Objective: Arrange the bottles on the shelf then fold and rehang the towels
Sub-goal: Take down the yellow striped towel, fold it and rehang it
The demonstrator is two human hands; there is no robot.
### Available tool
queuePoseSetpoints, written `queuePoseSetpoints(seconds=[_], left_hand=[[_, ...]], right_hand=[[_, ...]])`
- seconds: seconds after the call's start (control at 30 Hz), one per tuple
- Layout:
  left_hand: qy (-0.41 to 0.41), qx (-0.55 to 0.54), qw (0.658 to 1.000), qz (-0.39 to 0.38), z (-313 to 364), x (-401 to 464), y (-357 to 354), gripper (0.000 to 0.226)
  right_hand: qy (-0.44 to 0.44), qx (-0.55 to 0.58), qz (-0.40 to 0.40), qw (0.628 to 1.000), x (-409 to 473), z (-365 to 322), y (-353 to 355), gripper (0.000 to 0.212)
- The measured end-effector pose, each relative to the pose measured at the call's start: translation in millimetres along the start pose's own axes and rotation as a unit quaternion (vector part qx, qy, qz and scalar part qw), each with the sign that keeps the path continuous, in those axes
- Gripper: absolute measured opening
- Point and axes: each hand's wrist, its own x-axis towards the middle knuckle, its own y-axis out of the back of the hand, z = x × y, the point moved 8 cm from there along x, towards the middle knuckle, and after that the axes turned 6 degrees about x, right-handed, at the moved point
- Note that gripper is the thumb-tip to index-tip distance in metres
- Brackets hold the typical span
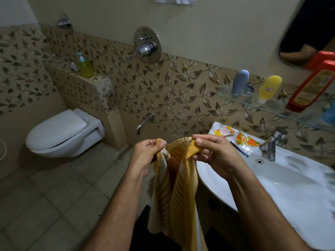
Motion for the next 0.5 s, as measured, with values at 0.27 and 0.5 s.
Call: queuePoseSetpoints(seconds=[0.27,0.5], left_hand=[[-0.012,-0.033,0.997,-0.067,13.5,-10.8,-17.7,0.024],[-0.047,-0.046,0.992,-0.106,25.7,-22.9,-37.6,0.003]], right_hand=[[0.052,-0.143,-0.052,0.987,-5.9,-2.6,-12.6,0.03],[0.169,-0.374,-0.044,0.911,-5.3,-15.5,-23.9,0.006]])
